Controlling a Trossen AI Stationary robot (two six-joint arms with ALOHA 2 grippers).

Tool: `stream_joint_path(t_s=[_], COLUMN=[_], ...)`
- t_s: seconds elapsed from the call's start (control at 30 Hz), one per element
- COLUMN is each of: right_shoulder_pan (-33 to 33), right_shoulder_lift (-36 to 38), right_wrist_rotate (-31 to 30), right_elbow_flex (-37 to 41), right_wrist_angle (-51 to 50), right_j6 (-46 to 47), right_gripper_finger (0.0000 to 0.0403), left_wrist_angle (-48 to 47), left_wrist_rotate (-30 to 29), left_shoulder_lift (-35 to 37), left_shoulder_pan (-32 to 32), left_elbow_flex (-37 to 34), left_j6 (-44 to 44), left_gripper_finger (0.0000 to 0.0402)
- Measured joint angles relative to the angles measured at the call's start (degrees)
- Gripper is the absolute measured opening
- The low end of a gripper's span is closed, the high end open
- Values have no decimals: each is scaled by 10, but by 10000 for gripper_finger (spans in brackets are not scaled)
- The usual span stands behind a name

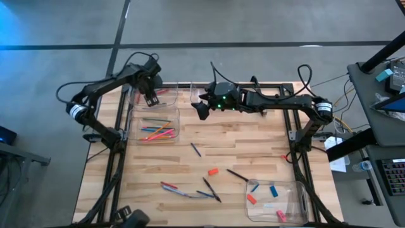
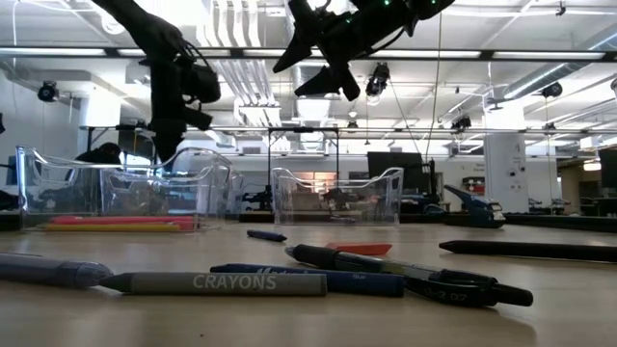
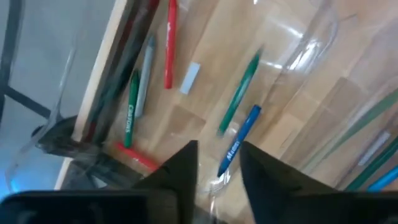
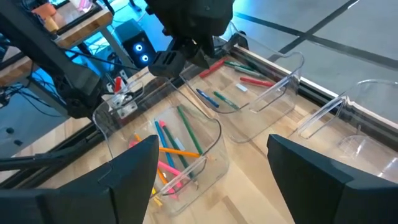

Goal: Sort crayons/erasers/pens/pencils in bins
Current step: Put the green crayon into the top left transparent bin, then put the blue crayon into the top left transparent bin

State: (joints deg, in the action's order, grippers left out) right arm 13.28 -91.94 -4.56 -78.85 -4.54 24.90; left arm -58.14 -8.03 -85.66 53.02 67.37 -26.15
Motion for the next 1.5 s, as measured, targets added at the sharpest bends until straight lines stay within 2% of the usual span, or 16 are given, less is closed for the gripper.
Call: stream_joint_path(t_s=[0.17, 0.2, 0.33, 0.47, 0.57, 0.7, 0.9, 1.17, 1.5], right_shoulder_pan=[-3, -4, -16, -38, -57, -80, -112, -146, -163], right_shoulder_lift=[0, 0, -4, -24, -53, -104, -176, -231, -245], right_wrist_rotate=[0, 1, 0, 1, 1, 1, 3, 3, -10], right_elbow_flex=[1, 1, 9, 22, 33, 37, 33, 32, 30], right_wrist_angle=[-17, -27, -49, -54, -56, -56, -54, -20, -17], right_j6=[-1, -3, -5, -24, -44, -49, -60, -14, -2], right_gripper_finger=[286, 286, 286, 286, 286, 286, 283, 259, 249], left_wrist_angle=[-15, -13, 38, 178, 299, 421, 512, 517, 526], left_wrist_rotate=[-28, -16, 122, 242, 292, 300, 298, 290, 290], left_shoulder_lift=[-4, 2, 72, 168, 229, 297, 361, 377, 342], left_shoulder_pan=[-2, -2, -1, -10, -27, -55, -95, -105, -108], left_elbow_flex=[8, 11, 12, -21, -61, -112, -174, -219, -225], left_j6=[33, 44, 99, 215, 291, 350, 381, 424, 433], left_gripper_finger=[182, 193, 208, 209, 209, 209, 209, 209, 209])
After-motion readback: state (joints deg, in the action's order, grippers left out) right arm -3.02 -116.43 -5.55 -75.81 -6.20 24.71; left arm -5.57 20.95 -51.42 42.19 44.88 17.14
